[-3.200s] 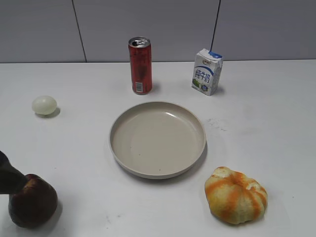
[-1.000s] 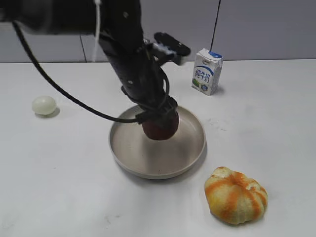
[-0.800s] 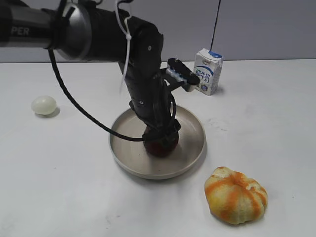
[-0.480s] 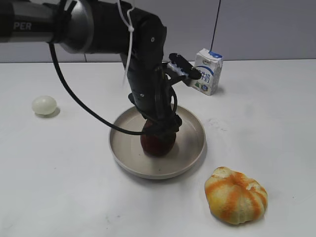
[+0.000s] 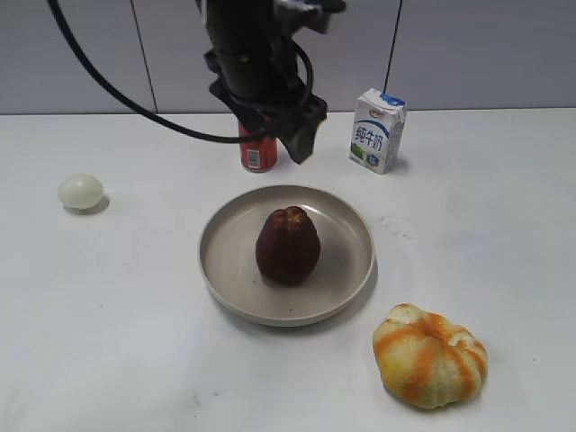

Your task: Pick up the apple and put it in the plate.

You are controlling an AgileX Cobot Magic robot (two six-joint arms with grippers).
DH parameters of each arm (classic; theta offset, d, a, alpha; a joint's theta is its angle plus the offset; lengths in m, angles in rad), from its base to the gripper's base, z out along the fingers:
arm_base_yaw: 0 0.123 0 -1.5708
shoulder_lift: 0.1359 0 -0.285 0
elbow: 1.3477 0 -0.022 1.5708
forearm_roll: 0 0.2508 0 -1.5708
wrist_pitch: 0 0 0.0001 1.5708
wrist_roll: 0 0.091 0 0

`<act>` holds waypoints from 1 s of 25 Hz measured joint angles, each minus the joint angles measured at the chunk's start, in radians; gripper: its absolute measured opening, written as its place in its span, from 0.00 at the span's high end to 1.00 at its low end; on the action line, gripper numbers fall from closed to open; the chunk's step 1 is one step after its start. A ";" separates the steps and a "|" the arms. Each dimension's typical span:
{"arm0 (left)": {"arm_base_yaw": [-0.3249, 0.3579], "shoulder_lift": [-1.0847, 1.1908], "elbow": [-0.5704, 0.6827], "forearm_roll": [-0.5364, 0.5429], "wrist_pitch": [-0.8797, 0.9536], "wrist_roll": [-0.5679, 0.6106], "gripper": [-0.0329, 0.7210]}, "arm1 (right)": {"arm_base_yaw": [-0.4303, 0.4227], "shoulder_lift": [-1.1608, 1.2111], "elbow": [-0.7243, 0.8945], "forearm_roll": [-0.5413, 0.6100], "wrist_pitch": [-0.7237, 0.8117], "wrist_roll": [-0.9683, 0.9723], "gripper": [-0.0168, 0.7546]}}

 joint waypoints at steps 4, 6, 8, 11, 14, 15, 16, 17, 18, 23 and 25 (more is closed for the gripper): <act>0.126 -0.031 -0.001 0.007 0.009 -0.095 0.11 | 0.000 0.000 0.000 0.000 0.000 0.000 0.40; 0.185 -0.056 -0.001 0.010 0.009 -0.118 0.12 | 0.000 0.000 0.000 0.000 0.000 0.000 0.40; 0.240 -0.084 -0.001 0.010 0.011 -0.129 0.13 | 0.000 0.000 0.000 0.000 0.000 0.000 0.40; 0.320 -0.141 -0.001 0.011 0.011 -0.133 0.15 | 0.000 0.000 0.000 0.000 0.000 -0.001 0.40; 0.392 -0.197 -0.001 0.011 0.011 -0.133 0.17 | 0.000 0.000 0.000 0.000 0.000 -0.001 0.40; 0.413 -0.213 -0.001 0.011 0.012 -0.133 0.17 | 0.000 0.000 0.000 0.000 0.000 -0.001 0.40; 0.439 -0.232 0.000 0.011 0.012 -0.133 0.17 | 0.000 0.000 0.000 0.000 0.000 0.000 0.40; 0.465 -0.254 0.011 0.012 0.010 -0.134 0.18 | 0.000 0.000 0.000 0.000 0.000 0.000 0.40; 0.490 -0.280 0.031 0.013 0.010 -0.134 0.18 | 0.000 0.000 0.000 0.000 0.000 0.000 0.40; 0.576 -0.440 0.265 0.039 0.010 -0.134 0.18 | 0.000 0.000 0.000 0.000 0.000 0.000 0.40; 0.599 -0.531 0.413 0.071 0.011 -0.134 0.18 | 0.000 0.000 0.000 0.000 0.000 0.000 0.40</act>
